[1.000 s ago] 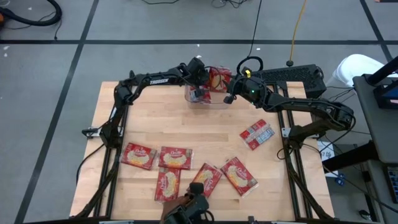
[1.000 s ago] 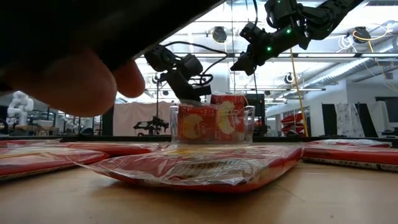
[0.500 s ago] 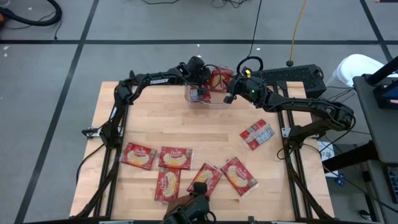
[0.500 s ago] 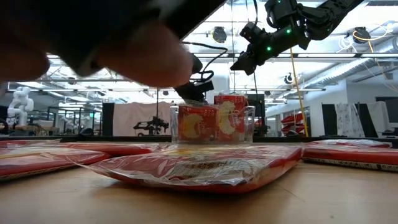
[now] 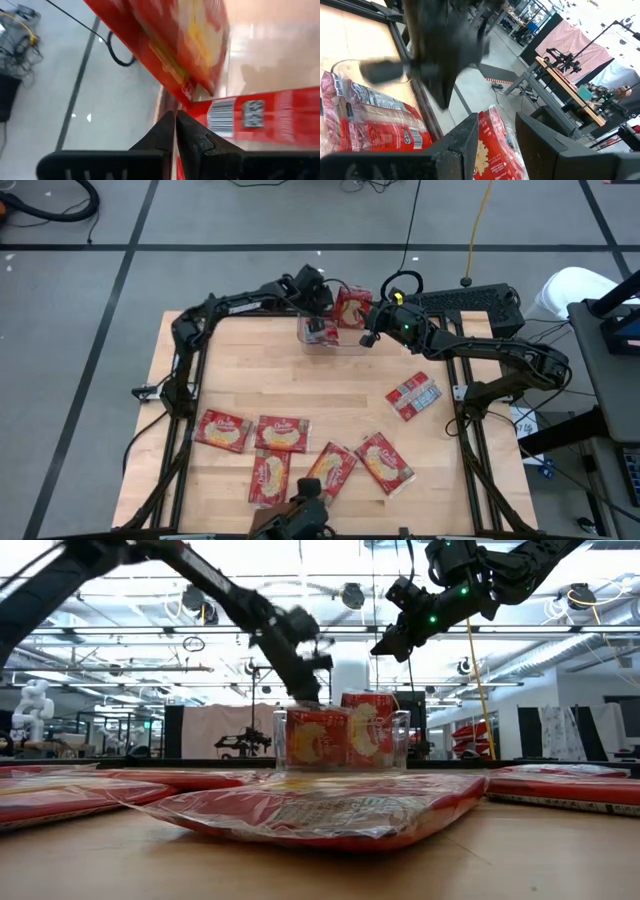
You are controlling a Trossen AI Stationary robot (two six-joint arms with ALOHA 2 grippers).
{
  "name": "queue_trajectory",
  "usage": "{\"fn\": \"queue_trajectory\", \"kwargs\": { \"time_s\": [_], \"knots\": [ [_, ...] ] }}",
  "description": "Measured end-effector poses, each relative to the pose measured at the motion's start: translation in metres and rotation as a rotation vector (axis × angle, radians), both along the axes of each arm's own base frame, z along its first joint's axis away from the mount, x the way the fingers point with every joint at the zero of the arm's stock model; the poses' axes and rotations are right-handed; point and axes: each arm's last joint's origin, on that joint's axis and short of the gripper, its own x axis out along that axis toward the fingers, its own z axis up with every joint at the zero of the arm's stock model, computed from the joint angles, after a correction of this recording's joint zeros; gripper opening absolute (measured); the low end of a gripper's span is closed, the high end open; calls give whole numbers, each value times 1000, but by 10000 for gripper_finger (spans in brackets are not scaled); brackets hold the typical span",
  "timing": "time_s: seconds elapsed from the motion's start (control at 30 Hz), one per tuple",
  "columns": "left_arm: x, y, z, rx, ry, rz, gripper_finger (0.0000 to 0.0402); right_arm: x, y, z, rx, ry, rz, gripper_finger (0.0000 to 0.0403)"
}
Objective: Sort popcorn bags into baskets
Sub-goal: Adjust the red popcorn bags in the transparent bin
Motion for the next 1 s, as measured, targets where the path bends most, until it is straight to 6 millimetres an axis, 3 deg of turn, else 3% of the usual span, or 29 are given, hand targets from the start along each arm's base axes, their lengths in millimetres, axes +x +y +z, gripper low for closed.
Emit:
{"fn": "queue_trajectory", "kwargs": {
  "time_s": [0.2,0.37,0.6,0.73,0.87,1.0],
  "knots": [
    [-30,-35,58,-139,-1,-113,33,0,0,-1,8,8,-1,125],
    [-33,-80,77,-190,82,-194,94,0,0,-1,20,-1,-3,125],
    [-2,-133,68,-93,154,-196,210,0,1,-3,58,-9,-9,125],
    [8,-153,57,-60,130,-178,254,-1,3,-9,86,45,-5,125],
    [7,-156,38,8,164,-101,267,0,6,-12,102,72,3,125],
    [5,-152,16,55,159,-64,255,2,9,-12,103,68,15,125]
  ]
}}
